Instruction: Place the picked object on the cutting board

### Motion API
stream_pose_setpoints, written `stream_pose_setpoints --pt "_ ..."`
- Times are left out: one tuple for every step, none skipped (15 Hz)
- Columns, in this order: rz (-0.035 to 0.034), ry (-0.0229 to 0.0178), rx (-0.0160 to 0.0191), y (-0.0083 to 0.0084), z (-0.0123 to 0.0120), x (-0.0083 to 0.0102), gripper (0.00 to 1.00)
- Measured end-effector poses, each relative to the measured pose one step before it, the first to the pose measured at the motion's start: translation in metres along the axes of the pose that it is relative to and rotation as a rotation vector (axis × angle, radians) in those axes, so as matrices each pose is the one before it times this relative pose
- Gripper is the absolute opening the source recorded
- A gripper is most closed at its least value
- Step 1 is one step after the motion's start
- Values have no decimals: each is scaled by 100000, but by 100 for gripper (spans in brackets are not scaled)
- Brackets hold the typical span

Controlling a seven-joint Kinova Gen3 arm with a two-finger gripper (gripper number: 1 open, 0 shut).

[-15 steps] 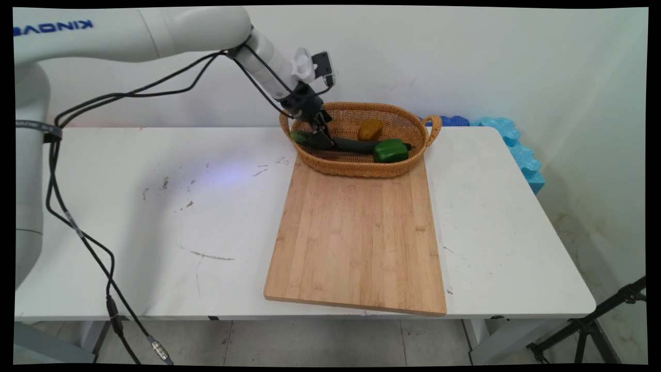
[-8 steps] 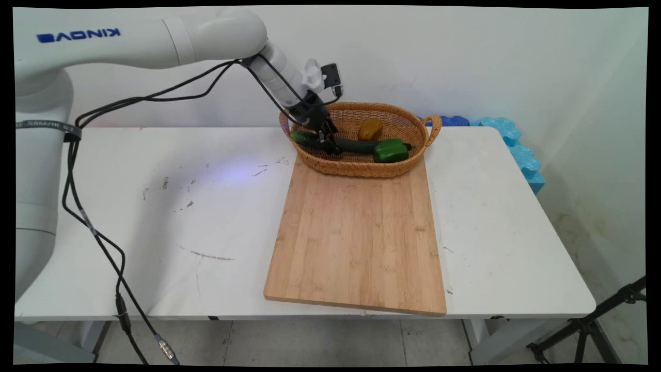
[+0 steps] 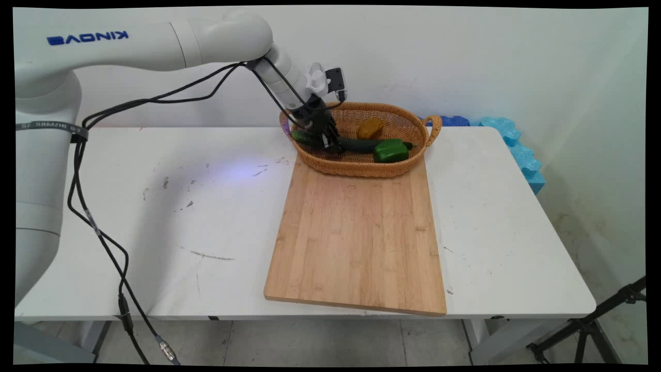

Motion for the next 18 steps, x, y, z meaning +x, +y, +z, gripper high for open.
stream_pose_setpoints --pt "478 261 29 42 -201 117 0" --pt "251 346 185 18 -309 70 0" --pt "309 446 218 20 -377 145 0" --pt "243 507 347 19 -509 128 0" --pt "332 763 748 11 -905 209 0" --pt "176 398 683 1 -710 77 0" --pt "322 461 851 39 -914 88 0" --pt "210 347 700 44 -801 66 0" --pt "301 343 794 105 -971 77 0" --pt "189 291 872 142 -1051 56 0" --pt "-13 207 751 156 -932 19 0" --pt "-139 212 854 225 -1111 -20 0" --pt "-195 319 691 294 -1098 80 0" --pt "-399 275 512 298 -962 29 0" --pt "-232 168 265 243 -629 8 0" --pt "-441 303 199 411 -923 27 0" --pt "-180 191 -32 331 -568 31 0" --pt "-360 344 -266 560 -838 19 0"
